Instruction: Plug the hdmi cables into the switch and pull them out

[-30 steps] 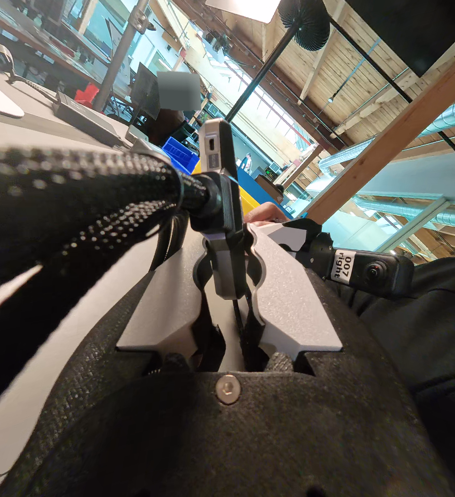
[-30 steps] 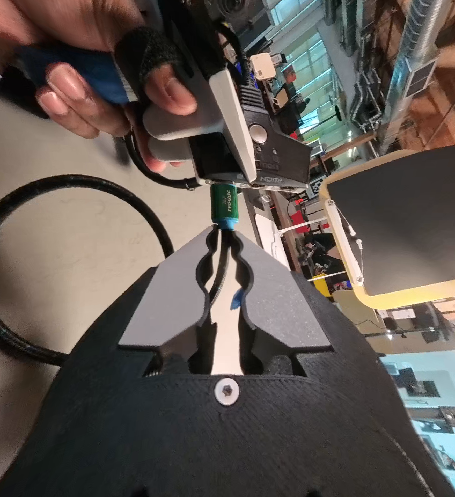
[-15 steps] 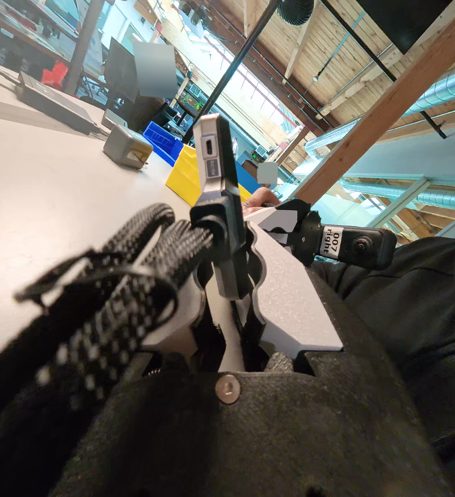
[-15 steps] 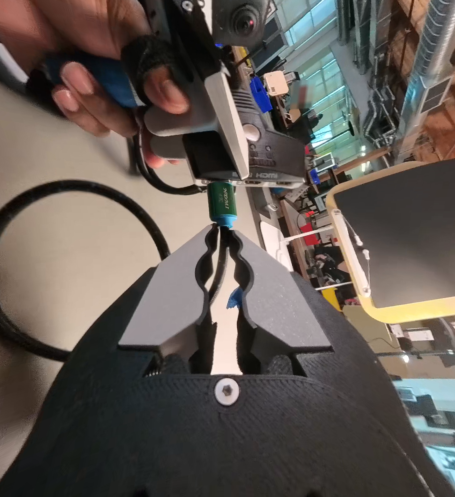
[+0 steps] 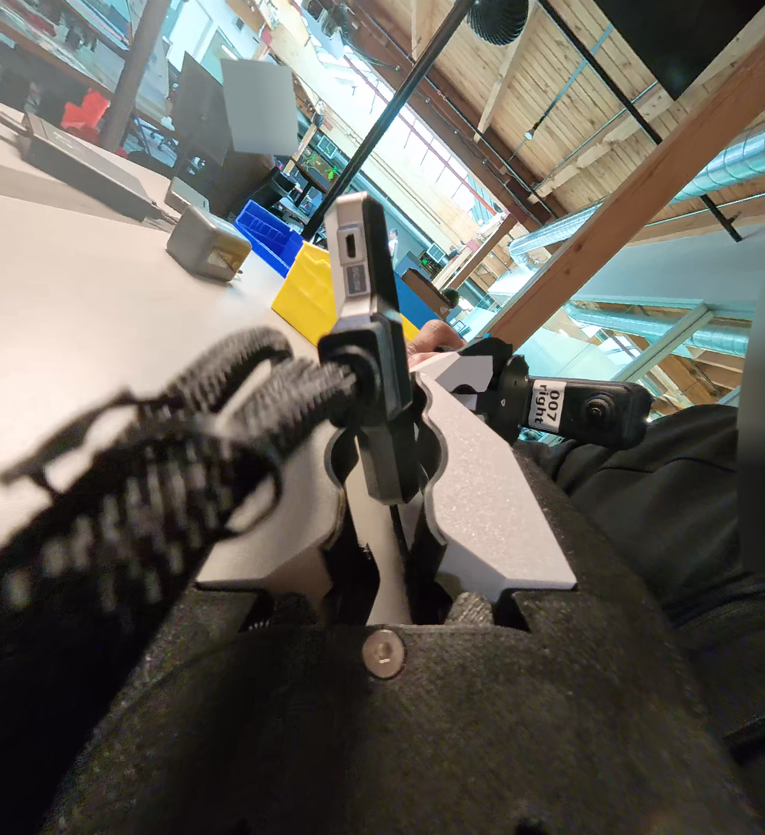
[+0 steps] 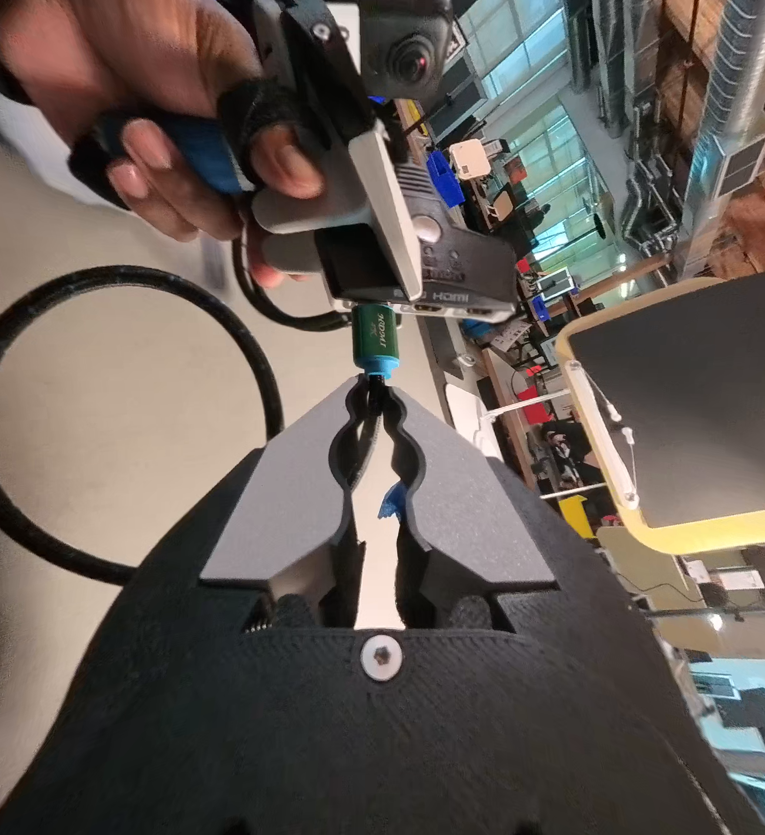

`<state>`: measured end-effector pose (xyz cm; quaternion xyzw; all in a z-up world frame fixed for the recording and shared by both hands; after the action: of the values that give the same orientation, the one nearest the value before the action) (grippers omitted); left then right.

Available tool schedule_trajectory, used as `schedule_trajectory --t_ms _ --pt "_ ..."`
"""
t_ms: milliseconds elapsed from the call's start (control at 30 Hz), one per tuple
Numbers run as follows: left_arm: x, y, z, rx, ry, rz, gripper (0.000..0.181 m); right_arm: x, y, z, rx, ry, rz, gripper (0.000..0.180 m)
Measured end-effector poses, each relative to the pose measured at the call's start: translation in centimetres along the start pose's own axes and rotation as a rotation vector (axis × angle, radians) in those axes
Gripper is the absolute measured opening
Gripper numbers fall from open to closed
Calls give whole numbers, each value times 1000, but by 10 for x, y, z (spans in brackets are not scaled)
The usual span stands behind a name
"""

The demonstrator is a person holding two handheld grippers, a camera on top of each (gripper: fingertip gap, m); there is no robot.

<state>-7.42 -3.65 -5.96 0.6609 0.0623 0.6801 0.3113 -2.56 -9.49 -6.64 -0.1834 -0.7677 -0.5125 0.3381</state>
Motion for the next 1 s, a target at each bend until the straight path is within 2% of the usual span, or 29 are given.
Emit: schedule_trajectory --t_ms 67,200,300,467,667,733,800,1000 --pt "-3 -2 -2 -6 -4 -31 19 -1 -5 0 24 7 -30 7" --pt "-2 2 0 -36 -23 -3 27 -2 6 -2 -4 6 12 8" --pt "-4 2 -3 -52 -43 1 20 0 -6 -5 82 33 -7 7" --pt "-3 8 -1 -73 -74 50 26 0 8 -6 26 36 29 7" --pt "-6 12 -2 -110 -117 57 27 3 6 -10 76 62 29 7" --pt "-7 16 -3 -138 -137 67 21 4 5 -12 83 66 19 7" --pt "-9 16 -4 -146 -160 54 26 4 4 -12 86 63 14 7" --pt "-15 4 -4 -76 -171 24 25 -5 -6 -7 121 25 -9 7"
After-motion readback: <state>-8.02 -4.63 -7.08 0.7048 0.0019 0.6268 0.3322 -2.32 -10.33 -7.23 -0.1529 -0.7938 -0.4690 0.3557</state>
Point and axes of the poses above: each gripper's, where its closed fingertips meet, z out along the fingers, x out of its top, y = z × x across the jaws, the point moved 3 cm from there along -z, back along the fingers, and after that the axes turned 11 degrees about z, right-handed, at the moved point
